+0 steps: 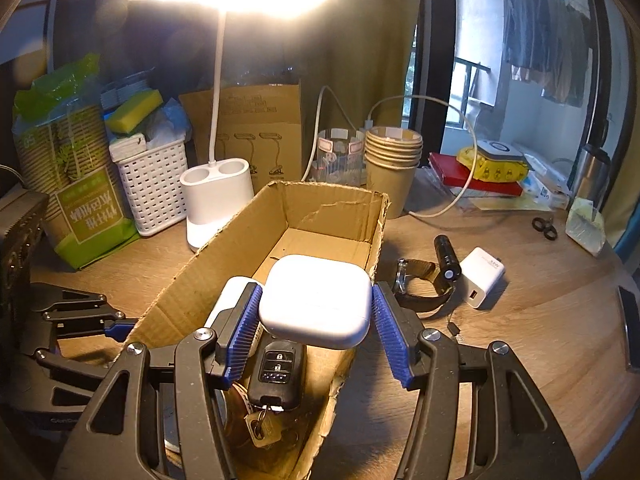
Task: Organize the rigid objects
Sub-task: 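Lift the white earbud case with the right gripper and carry it over the box, then open the right gripper to drop the earbud case and withdraw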
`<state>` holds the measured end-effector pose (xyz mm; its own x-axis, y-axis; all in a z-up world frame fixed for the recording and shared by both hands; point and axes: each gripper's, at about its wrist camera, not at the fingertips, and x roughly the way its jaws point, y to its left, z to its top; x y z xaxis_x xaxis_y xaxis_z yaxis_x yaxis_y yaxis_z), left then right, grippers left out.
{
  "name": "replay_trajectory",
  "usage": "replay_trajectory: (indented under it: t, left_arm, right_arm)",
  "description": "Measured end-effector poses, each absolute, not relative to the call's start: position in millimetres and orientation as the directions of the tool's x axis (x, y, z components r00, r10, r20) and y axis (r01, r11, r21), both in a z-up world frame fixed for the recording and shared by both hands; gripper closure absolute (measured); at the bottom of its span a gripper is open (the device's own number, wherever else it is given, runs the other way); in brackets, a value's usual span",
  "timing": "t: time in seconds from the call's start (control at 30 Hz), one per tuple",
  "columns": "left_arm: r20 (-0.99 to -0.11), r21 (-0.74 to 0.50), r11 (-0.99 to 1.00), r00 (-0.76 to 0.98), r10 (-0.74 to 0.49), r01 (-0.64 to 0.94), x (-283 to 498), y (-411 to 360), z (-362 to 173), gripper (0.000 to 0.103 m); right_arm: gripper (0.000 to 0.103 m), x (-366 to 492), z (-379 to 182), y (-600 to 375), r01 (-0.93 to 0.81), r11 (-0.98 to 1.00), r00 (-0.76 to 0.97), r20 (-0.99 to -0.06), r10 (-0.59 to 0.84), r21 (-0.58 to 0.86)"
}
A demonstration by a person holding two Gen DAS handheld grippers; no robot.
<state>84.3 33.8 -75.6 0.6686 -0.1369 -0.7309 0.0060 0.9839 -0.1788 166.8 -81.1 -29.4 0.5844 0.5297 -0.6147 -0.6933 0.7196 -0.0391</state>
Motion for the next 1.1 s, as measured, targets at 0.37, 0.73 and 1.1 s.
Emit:
replay_trajectory:
  t: [0.37, 0.73, 1.1]
  left_arm:
    - [-0.731, -0.179, 0.984, 0.668, -0.137, 0.006, 84, 33, -76, 0.071]
    - [-0.731, -0.179, 0.984, 0.669, -0.137, 0.006, 84, 33, -76, 0.071]
    - [-0.73, -0.18, 0.984, 0.669, -0.138, 0.006, 83, 31, -77, 0.071]
  right_arm:
    - [0.044, 178, -42, -72, -0.692, 0.721, 0.57, -0.646, 0.507, -0.045]
    - [0.043, 178, -44, -68, -0.685, 0.724, 0.585, -0.653, 0.48, -0.082]
    - [0.043, 180, -48, -69, -0.678, 0.731, 0.58, -0.667, 0.468, -0.076]
